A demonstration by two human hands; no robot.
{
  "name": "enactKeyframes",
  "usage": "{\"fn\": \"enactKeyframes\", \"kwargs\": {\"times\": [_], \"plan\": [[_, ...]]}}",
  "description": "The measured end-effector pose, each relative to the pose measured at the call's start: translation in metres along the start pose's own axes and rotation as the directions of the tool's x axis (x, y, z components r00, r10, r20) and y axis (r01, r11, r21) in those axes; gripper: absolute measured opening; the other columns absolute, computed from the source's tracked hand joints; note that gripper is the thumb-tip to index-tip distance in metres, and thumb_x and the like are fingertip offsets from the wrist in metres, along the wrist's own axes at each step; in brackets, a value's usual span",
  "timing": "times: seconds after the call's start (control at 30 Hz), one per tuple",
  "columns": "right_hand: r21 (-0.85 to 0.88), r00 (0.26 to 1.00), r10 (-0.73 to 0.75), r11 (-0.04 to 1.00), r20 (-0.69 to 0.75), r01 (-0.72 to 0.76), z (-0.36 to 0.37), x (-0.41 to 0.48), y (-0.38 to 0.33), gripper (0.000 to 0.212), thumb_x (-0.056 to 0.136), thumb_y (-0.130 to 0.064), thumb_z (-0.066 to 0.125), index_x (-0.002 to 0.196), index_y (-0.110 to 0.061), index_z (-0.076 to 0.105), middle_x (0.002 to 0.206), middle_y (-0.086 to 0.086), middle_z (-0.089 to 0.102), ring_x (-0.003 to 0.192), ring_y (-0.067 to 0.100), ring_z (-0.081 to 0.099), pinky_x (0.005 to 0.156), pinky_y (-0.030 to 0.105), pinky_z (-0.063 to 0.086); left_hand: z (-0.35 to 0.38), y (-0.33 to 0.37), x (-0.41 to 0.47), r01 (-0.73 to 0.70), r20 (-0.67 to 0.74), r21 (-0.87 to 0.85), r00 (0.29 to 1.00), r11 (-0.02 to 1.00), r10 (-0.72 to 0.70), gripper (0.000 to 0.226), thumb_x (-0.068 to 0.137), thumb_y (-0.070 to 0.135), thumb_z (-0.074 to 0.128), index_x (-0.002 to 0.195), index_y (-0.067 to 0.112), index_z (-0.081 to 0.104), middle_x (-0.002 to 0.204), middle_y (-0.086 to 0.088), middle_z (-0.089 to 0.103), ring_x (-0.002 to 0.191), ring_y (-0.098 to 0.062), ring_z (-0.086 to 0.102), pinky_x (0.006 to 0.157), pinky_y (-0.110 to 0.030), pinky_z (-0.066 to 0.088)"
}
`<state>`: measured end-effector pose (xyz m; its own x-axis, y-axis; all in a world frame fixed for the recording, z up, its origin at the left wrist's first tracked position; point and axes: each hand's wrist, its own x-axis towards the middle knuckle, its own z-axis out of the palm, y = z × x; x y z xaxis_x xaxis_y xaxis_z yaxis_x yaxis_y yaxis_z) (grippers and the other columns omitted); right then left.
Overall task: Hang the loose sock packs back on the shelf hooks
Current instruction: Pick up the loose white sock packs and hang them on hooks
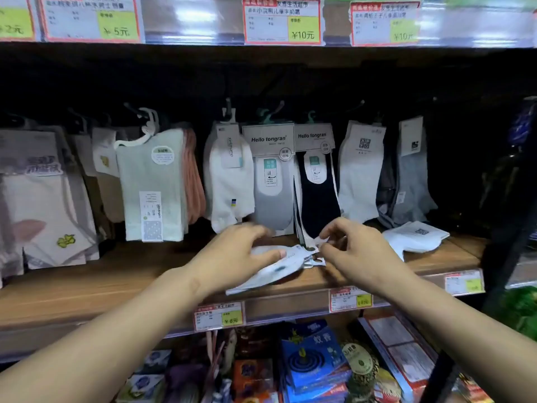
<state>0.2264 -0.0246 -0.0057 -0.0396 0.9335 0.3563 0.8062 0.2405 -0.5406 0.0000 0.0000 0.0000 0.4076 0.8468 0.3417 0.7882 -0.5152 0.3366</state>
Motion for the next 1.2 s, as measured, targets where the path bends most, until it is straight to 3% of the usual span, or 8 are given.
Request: {"fn": "enactKeyframes", "kwargs": {"times": [0.17,0.27,0.47,0.6,0.77,0.87,1.03,1.2], "plan": [[0.11,0.995,-0.022,0.993,-0.094,0.032,-0.001,-0.007,0.002,0.006,0.09,-0.021,0.061,0.093,-0.025,0.064,0.081,-0.008,0.066,0.069,0.011,0.063,0.065,0.027,0.047,0.02,0.007,0.024,0.045,0.166,0.021,0.985,0.999,-0.048,0.08,0.076,0.072,0.052,0.135,0.018,0.055,0.139,-0.001,0.058,0.127,-0.018,0.052,0.104,-0.038,0.042],[0.173,0.995,0.016,0.985,-0.1,0.002,-0.004,-0.013,0.002,0.004,0.089,-0.022,0.062,0.09,-0.026,0.064,0.084,-0.003,0.068,0.07,0.02,0.066,0.071,0.037,0.055,0.029,0.011,0.03,0.053,0.16,0.04,0.985,0.998,-0.059,0.077,0.076,0.067,0.059,0.133,0.015,0.057,0.137,-0.004,0.06,0.124,-0.022,0.053,0.101,-0.035,0.043],[0.136,0.993,0.029,0.991,-0.117,-0.013,-0.009,-0.017,0.002,0.005,0.088,-0.024,0.063,0.087,-0.029,0.065,0.086,-0.007,0.069,0.07,0.015,0.063,0.071,0.035,0.053,0.034,0.011,0.031,0.058,0.127,0.056,0.99,0.997,-0.065,0.064,0.067,0.066,0.068,0.113,0.022,0.068,0.113,-0.004,0.061,0.108,-0.023,0.053,0.093,-0.037,0.044],[0.149,0.996,0.028,0.989,-0.084,-0.015,-0.007,-0.015,-0.002,0.004,0.089,-0.024,0.063,0.088,-0.026,0.065,0.086,-0.005,0.07,0.067,0.013,0.064,0.064,0.028,0.046,0.028,0.008,0.026,0.051,0.101,-0.038,0.994,0.998,-0.046,0.046,0.064,0.06,0.073,0.098,0.032,0.061,0.105,0.001,0.057,0.102,-0.018,0.051,0.091,-0.036,0.043],[0.108,0.999,0.034,0.994,-0.039,-0.03,0.004,-0.008,-0.009,0.011,0.092,-0.018,0.058,0.097,-0.023,0.066,0.085,-0.005,0.07,0.073,0.014,0.066,0.065,0.025,0.047,0.022,0.007,0.012,0.06,0.096,-0.123,0.994,0.991,-0.048,0.041,0.068,0.044,0.079,0.101,0.027,0.062,0.108,0.002,0.061,0.105,-0.016,0.055,0.092,-0.032,0.044],[0.063,0.999,0.037,0.997,-0.019,-0.036,0.008,-0.002,-0.012,0.024,0.094,-0.012,0.053,0.111,-0.022,0.066,0.1,-0.006,0.071,0.083,0.012,0.065,0.067,0.019,0.046,0.015,0.005,0.002,0.12,0.079,-0.222,0.991,0.968,-0.105,0.042,0.071,0.036,0.081,0.107,0.022,0.063,0.113,0.006,0.065,0.106,-0.011,0.057,0.094,-0.031,0.045],[0.025,1.0,0.007,1.0,0.03,-0.008,0.007,0.005,-0.021,0.028,0.095,-0.017,0.055,0.121,-0.017,0.066,0.115,-0.003,0.073,0.104,0.015,0.066,0.091,0.025,0.049,-0.017,0.009,-0.008,0.068,-0.021,-0.403,0.996,0.913,-0.084,0.017,0.079,0.023,0.077,0.095,0.018,0.071,0.098,0.004,0.072,0.089,-0.007,0.063,0.083,-0.025,0.047],[-0.112,0.98,-0.002,0.993,0.197,0.025,0.016,0.012,-0.027,0.045,0.092,-0.039,0.062,0.13,-0.017,0.058,0.125,0.004,0.07,0.116,0.025,0.063,0.094,0.037,0.051,-0.053,0.025,-0.018,-0.022,-0.12,-0.65,0.99,0.759,-0.074,0.015,0.083,0.015,0.074,0.097,0.014,0.067,0.088,-0.003,0.068,0.078,-0.009,0.06,0.075,-0.024,0.046]]}}
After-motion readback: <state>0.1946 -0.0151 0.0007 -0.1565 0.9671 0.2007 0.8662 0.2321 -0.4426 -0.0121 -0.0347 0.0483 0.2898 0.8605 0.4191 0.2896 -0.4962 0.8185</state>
